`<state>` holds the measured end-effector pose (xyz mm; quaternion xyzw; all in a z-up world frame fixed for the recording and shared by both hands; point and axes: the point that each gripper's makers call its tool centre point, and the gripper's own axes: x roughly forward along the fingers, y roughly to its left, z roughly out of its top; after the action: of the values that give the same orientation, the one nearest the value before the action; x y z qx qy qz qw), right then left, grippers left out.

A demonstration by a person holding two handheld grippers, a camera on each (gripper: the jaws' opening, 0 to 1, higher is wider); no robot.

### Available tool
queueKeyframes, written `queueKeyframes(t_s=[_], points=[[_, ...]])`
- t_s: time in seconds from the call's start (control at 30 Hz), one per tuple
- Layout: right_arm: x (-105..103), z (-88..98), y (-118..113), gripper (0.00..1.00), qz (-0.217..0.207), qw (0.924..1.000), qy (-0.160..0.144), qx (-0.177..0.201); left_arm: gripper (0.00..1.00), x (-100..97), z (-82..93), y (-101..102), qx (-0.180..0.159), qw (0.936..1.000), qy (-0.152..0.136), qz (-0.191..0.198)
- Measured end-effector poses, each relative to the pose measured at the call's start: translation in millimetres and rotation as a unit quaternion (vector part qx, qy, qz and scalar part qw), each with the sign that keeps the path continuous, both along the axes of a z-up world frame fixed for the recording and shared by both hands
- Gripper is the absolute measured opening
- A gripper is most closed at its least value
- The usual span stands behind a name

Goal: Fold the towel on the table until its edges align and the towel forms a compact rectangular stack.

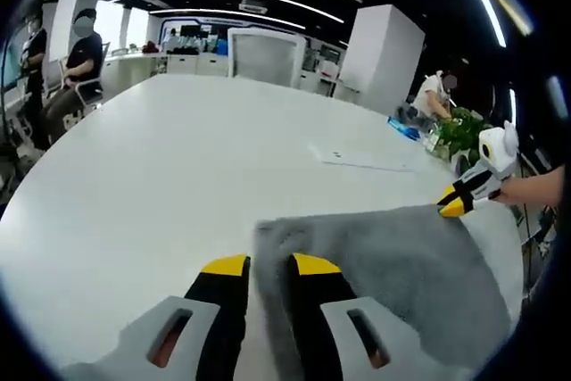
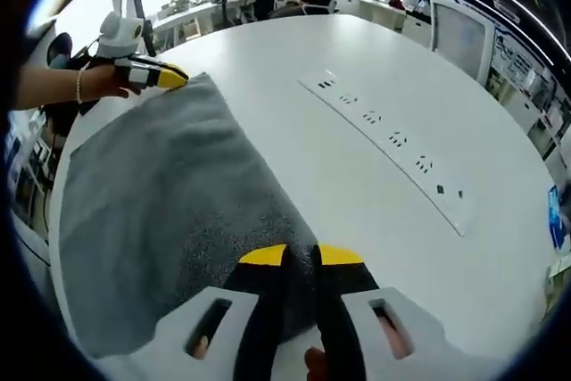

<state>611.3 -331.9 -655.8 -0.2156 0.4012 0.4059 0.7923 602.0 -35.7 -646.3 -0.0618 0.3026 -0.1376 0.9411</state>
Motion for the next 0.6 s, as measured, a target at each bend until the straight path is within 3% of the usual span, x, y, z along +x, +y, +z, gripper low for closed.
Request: queueKeyframes(t_s=[0.3, 0.47, 0.6], points=[[-3.0, -2.4, 2.6, 0.02, 0.013, 0.9998, -0.001, -0.011, 0.13, 0.5, 0.4, -6.0, -0.001, 1.0000, 0.001, -0.005], [-5.4, 3.2, 1.8, 0.01, 0.017, 0.9998, -0.004, -0.012, 0.03, 2.2, 1.0, -2.9, 0.000, 1.0000, -0.001, 0.001], [-5.7, 10.6, -1.5, 0.01, 0.013, 0.9999, -0.005, -0.002, 0.02, 1.7, 1.3, -3.9, 0.011, 0.9999, -0.004, -0.009]])
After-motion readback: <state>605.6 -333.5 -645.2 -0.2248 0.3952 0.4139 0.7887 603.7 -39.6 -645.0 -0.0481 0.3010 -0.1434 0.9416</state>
